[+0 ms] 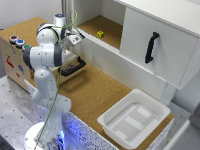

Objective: Place the purple block on top of the drawer

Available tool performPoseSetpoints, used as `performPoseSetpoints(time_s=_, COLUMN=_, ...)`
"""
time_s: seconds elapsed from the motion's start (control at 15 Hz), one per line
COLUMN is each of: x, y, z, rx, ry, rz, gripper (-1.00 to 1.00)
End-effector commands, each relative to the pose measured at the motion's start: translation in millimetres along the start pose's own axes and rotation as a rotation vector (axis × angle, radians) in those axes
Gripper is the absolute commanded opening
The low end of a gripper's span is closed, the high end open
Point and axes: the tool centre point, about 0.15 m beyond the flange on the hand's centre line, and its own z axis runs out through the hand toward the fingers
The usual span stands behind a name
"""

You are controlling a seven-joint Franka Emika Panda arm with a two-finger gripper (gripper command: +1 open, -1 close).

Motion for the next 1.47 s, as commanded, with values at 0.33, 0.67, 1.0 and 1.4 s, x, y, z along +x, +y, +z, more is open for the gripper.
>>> performPoseSetpoints(time_s=0.33, x=4, y=-15, z=-6, rx=-0.065, ry=-0.081, rz=0.034, gripper=-1.00)
performPoseSetpoints(time_s=0.67, x=18, y=-19, z=-61, rx=-0.157, ry=-0.127, rz=0.057, gripper=-1.00)
performPoseSetpoints(time_s=1.0, x=58, y=-15, z=-150, rx=-0.299, ry=-0.157, rz=0.029, gripper=-1.00)
performPoseSetpoints(time_s=1.4, x=123, y=20, z=-187, rx=-0.313, ry=-0.135, rz=-0.040, gripper=-1.00)
